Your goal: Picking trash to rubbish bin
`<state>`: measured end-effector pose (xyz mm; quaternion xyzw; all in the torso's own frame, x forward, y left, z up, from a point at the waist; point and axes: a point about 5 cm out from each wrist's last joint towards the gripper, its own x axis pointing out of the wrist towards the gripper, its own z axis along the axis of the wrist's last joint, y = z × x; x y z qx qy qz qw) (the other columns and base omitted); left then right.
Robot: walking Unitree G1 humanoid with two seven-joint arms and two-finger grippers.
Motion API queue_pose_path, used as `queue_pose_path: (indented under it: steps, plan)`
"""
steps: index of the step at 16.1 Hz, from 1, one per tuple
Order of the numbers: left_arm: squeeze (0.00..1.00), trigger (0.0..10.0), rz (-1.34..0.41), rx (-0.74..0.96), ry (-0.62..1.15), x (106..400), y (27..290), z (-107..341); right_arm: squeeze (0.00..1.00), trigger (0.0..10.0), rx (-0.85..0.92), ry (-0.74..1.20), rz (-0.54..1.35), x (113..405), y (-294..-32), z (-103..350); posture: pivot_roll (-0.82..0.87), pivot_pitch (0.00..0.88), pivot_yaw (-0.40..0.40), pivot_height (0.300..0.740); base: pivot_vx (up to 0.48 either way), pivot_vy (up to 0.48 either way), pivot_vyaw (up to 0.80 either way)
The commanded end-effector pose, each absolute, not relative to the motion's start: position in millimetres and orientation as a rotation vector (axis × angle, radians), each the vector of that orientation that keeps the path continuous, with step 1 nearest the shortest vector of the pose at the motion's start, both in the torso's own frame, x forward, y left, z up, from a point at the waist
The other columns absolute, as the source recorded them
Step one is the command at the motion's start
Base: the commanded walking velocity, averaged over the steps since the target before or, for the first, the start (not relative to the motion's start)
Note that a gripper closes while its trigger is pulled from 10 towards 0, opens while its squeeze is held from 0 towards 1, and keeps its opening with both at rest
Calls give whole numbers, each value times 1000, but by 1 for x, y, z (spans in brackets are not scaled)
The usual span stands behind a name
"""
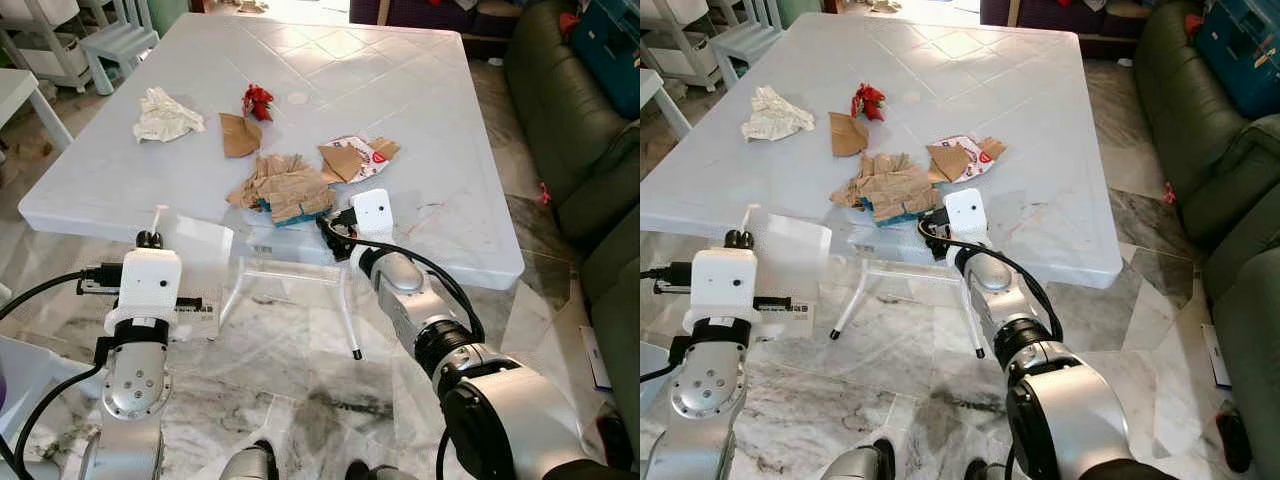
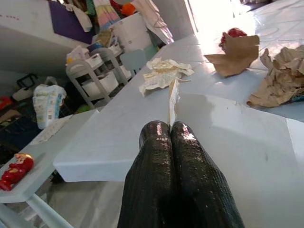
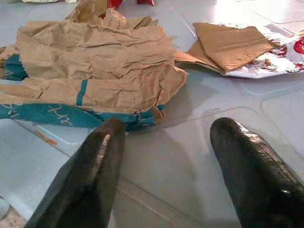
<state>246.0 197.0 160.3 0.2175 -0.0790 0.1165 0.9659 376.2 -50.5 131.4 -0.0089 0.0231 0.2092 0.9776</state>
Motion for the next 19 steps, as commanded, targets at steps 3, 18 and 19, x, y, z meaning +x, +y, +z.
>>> queue_pose_path:
  steps: [3,18,19]
  plan:
    - [0,10000,234,437,-163,243,197,164,0,0,-6,86,421,375,-49,126,234,198,-77,740,0,0,0]
    - [0,10000,248,440,-164,244,198,166,0,0,51,46,409,380,-42,142,239,192,-86,740,0,0,0]
    - [0,10000,250,439,-165,245,198,165,0,0,57,36,406,381,-42,145,238,186,-83,740,0,0,0]
